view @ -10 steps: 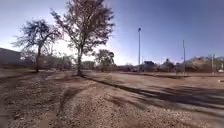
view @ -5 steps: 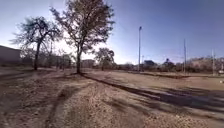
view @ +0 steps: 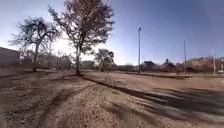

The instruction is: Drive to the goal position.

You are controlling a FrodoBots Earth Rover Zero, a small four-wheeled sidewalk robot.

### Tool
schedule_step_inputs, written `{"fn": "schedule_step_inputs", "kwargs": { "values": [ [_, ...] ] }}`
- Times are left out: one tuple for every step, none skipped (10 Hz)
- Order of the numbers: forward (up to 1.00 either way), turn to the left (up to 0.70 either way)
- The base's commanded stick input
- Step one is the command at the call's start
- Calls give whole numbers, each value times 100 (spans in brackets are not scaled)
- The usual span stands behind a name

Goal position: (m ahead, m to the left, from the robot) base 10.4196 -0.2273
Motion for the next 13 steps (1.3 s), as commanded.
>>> {"fn": "schedule_step_inputs", "kwargs": {
  "values": [
    [50, 0],
    [50, 0],
    [50, 0],
    [50, 0],
    [50, 0],
    [50, 0],
    [50, 0],
    [50, 0],
    [50, 0],
    [50, 0],
    [50, 0],
    [50, 0],
    [50, 0]
  ]
}}
